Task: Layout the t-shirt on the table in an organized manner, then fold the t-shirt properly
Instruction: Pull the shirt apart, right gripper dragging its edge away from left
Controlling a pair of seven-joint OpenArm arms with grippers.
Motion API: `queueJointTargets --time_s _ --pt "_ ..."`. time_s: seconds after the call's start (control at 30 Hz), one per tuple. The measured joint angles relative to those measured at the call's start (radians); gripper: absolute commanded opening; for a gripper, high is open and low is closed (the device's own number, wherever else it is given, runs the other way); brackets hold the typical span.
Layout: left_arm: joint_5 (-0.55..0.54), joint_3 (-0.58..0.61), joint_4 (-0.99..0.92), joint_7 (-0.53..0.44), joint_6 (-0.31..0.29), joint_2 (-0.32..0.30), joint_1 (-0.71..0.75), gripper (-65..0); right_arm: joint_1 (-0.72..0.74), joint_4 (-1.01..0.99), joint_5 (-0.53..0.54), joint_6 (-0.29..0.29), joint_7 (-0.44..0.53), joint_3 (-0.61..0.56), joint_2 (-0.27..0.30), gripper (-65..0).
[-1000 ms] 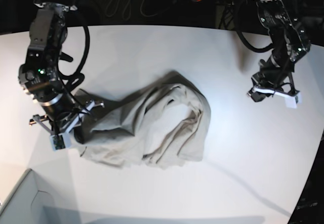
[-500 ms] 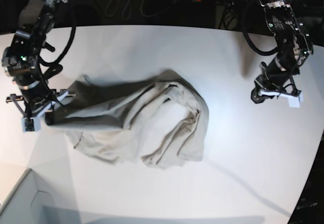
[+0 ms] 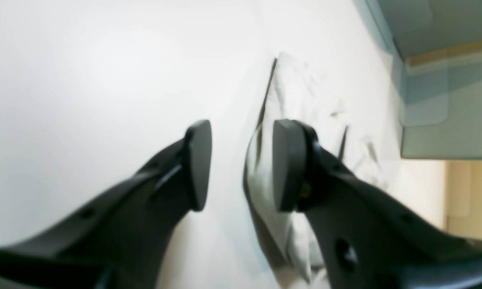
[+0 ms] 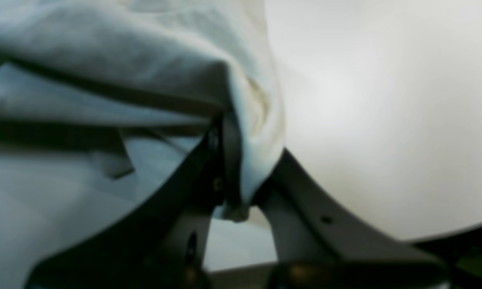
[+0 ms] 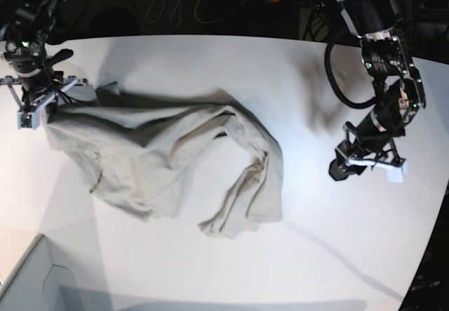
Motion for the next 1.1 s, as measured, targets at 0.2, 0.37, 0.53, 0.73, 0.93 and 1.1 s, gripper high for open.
queueJointTargets --time_s 0.2,0.37,0.53,0.73,0.93,1.1 --pt "0.006 -0.003 -0.135 -0.003 0.006 0.000 -0.082 -40.3 -0.013 0.000 0.010 0.000 0.056 0.030 0.003 -65.0" --pt "0.001 -0.004 -0.235 -0.019 0.006 0.024 -0.122 -40.0 -0.018 -0.003 0.008 0.000 0.058 0.030 0.002 -65.0" --pt "0.010 0.060 -0.306 -0.011 0.011 0.060 -0.152 -32.9 -0.019 -0.003 0.008 0.000 0.057 0.030 0.000 -65.0" --pt "-0.006 0.298 -0.402 -0.314 0.006 0.069 -0.209 -31.4 -0.017 -0.003 0.008 0.000 0.057 0.030 0.000 -65.0" --pt "-0.010 0.512 -0.620 -0.481 0.003 0.056 -0.270 -31.7 -0.016 -0.003 0.008 0.000 0.056 0.029 0.000 -65.0" --pt "-0.013 0.516 -0.710 -0.530 0.007 0.050 -0.323 -47.1 -0.019 -0.003 0.008 0.000 0.057 0.029 0.003 -65.0"
